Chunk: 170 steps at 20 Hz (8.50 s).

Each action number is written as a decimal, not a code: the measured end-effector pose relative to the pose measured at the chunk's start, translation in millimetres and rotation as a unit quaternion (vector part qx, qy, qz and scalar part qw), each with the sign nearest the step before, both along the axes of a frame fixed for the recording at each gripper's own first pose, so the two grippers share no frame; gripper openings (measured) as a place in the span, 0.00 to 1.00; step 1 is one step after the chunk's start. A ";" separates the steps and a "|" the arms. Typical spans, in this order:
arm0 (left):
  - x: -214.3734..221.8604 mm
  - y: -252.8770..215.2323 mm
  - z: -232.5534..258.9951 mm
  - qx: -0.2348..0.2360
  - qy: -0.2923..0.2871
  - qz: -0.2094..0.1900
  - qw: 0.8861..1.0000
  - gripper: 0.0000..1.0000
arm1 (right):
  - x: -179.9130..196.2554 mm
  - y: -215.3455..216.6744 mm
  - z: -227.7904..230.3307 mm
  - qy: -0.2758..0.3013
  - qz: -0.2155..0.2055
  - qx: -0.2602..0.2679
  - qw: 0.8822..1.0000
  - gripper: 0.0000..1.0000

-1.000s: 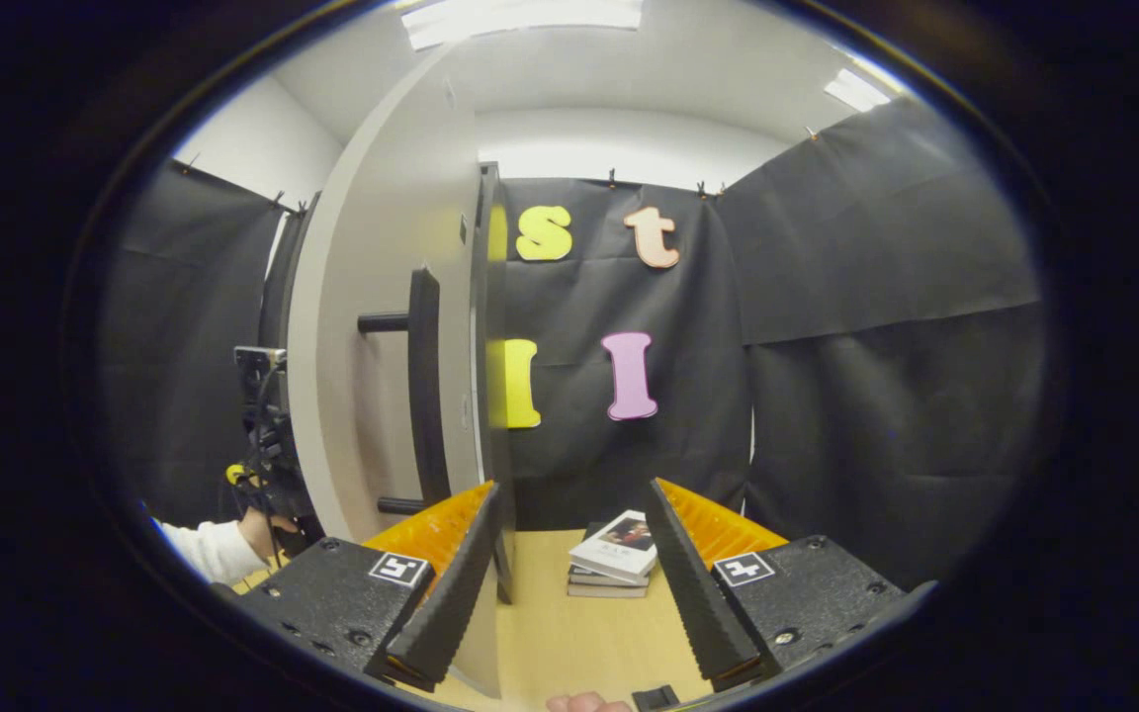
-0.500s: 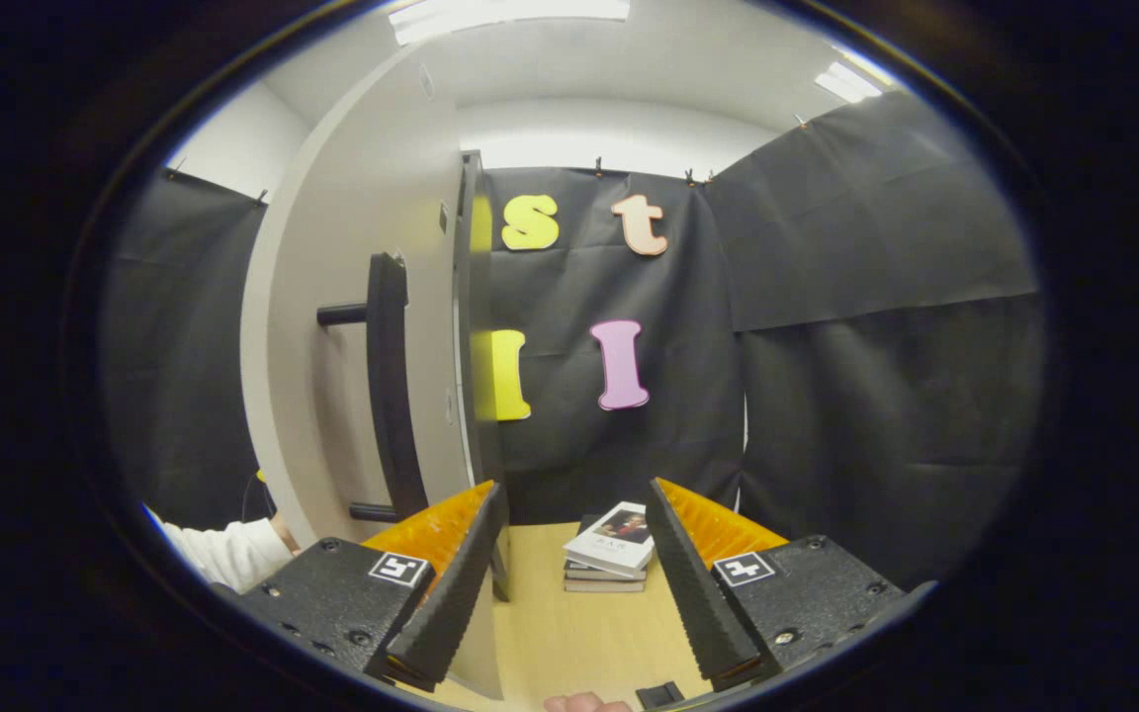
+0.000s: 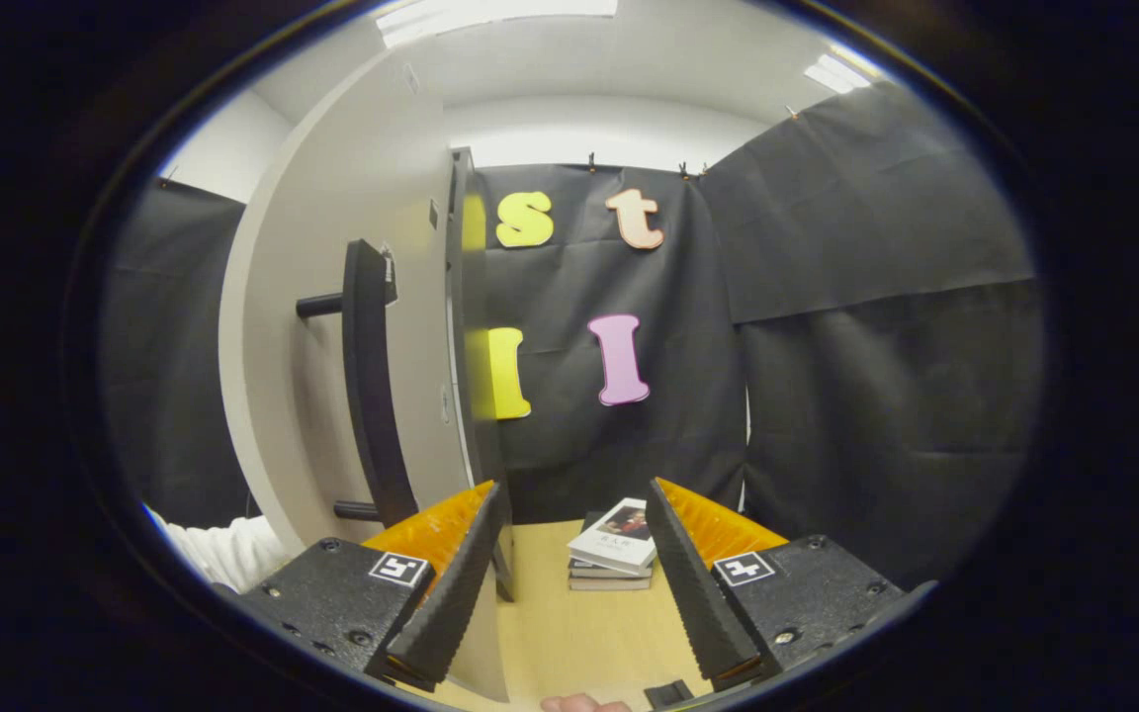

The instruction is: Open the cabinet door with the right hand, grasp the bottle in the cabinet with the left hand and place it on the coaster, then close the cabinet door with the right hand.

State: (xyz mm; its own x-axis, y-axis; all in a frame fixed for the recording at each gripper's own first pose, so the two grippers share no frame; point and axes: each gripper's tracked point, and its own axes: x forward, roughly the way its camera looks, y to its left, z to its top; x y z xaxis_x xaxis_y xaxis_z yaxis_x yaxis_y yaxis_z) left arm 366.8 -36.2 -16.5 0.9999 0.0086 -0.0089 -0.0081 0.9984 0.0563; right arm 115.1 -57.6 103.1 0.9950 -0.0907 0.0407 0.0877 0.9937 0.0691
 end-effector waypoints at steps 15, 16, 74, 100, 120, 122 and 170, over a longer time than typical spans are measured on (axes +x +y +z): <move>-97.2 -0.8 45.8 0.011 -0.051 -0.031 0.998 0.73 | -4.3 4.8 -2.8 -0.011 0.022 -0.001 1.000 0.90; -110.0 2.1 45.0 0.010 -0.052 -0.029 0.998 0.73 | -6.8 5.2 -2.3 -0.013 0.024 -0.002 1.000 0.90; -324.6 170.8 -286.7 0.013 0.150 0.193 0.970 0.78 | -35.8 16.4 16.3 -0.005 -0.027 -0.022 0.999 0.90; -326.5 165.2 -279.7 0.019 0.145 0.176 0.974 0.98 | -33.6 16.5 9.5 -0.002 -0.021 -0.015 1.000 0.90; -328.6 144.1 -145.3 0.024 0.035 0.147 0.988 1.00 | -24.5 15.1 15.3 -0.020 -0.014 -0.028 0.999 0.90; -336.5 132.2 -122.3 0.011 0.029 0.131 0.991 0.96 | -22.0 21.3 15.4 -0.018 -0.002 -0.034 0.999 0.90; -413.4 102.6 -24.2 -0.013 0.006 0.086 0.996 0.96 | -20.4 125.2 -9.3 -0.080 0.108 -0.008 0.991 0.88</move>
State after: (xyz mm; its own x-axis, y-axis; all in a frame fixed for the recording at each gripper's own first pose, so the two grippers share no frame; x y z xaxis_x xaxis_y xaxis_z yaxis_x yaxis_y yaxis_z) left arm -46.5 66.5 -40.8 0.9835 0.1793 -0.0239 -0.1785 0.9834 0.0314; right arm 94.7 67.6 93.9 0.9721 0.1253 0.1984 -0.1373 0.9894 0.0481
